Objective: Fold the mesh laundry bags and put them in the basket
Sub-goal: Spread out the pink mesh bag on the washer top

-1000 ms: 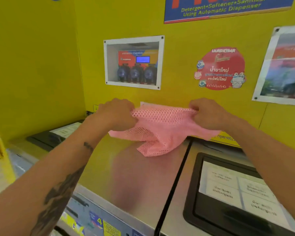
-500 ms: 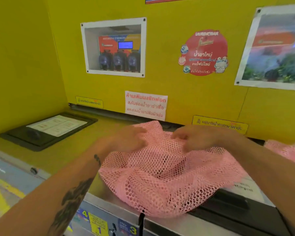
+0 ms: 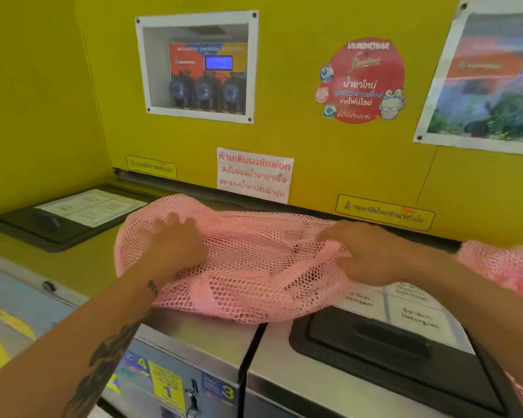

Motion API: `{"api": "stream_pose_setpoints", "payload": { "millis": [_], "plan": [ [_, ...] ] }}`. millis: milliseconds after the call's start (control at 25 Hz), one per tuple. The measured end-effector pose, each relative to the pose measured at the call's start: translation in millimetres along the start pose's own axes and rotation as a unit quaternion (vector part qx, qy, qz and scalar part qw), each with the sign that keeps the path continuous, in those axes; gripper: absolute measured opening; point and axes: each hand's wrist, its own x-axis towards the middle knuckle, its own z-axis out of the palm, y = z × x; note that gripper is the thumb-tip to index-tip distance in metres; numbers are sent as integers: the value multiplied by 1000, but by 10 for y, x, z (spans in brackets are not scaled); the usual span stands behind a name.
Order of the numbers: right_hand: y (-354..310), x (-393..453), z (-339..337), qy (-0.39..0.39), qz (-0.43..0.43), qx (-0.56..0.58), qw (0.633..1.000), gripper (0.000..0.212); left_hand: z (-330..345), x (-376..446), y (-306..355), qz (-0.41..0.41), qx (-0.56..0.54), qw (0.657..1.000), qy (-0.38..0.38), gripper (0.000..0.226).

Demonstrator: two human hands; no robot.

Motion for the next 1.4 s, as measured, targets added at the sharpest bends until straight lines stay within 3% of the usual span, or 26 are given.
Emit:
{"api": "stream_pose_setpoints", "payload": {
  "millis": [80, 160, 240, 320, 400, 480, 520, 640, 720, 800, 880, 920, 1040, 1080, 1120, 1160, 1280, 1360, 1400],
  "plan": [
    [-294, -3, 85, -50, -75, 104, 991, 59, -40, -104, 104, 149, -62, 985, 56, 53],
    [-400, 88, 205, -74, -94, 93, 989, 54, -37, -228, 152, 273, -123, 953, -50, 58],
    [-305, 190, 236, -54, -88, 53, 993, 41, 34, -263, 116, 277, -54, 951, -125, 66],
    [-73, 219, 211, -45, -49, 19, 998, 29, 50, -244, 70, 227, -60, 968, -87, 67],
    [215, 182, 181, -55, 3, -8, 998, 22, -24, -278, 36, 202, -135, 970, -27, 58],
    [437, 133, 141, -52, 50, -21, 997, 19, -102, -406, 16, 219, -160, 963, 9, 39],
    [458, 116, 131, -36, 60, -19, 997, 18, -163, -489, 6, 243, -157, 957, -14, 33],
    [167, 115, 129, -4, 18, 68, 998, 35, -359, -761, 47, 315, -148, 920, -180, 36],
    [-176, 79, 144, -61, -37, 108, 992, 45, -381, -827, 113, 321, -167, 913, -189, 37],
    [-390, 31, 177, -100, -63, 103, 988, 65, -373, -868, 182, 315, -248, 906, -135, 36],
    [-376, 2, 201, -107, -56, 96, 988, 81, -393, -913, 189, 336, -345, 873, -80, 36],
    [-312, -12, 203, -103, -46, 97, 989, 82, -433, -932, 159, 364, -374, 848, -92, 33],
    [16, -27, 167, -69, 7, 114, 991, 68, -647, -1106, 31, 480, -368, 733, -310, 23],
    [112, -27, 123, -48, 24, 126, 991, 60, -694, -1137, -1, 495, -378, 695, -358, 24],
    [173, -22, 73, -25, 34, 138, 989, 53, -715, -1124, -8, 489, -399, 683, -368, 24],
    [192, -14, 40, -2, 35, 147, 988, 48, -711, -1066, 8, 468, -424, 697, -341, 22],
    [63, 48, 93, 13, 23, 126, 992, 52, -519, -674, 120, 351, -406, 838, -103, 12],
    [-65, 113, 262, -76, 47, 87, 992, 76, -314, -410, 103, 297, -257, 919, -7, 25],
    [-98, 138, 352, -117, 61, 64, 989, 86, -203, -326, 70, 277, -167, 946, -21, 41]
  ]
}}
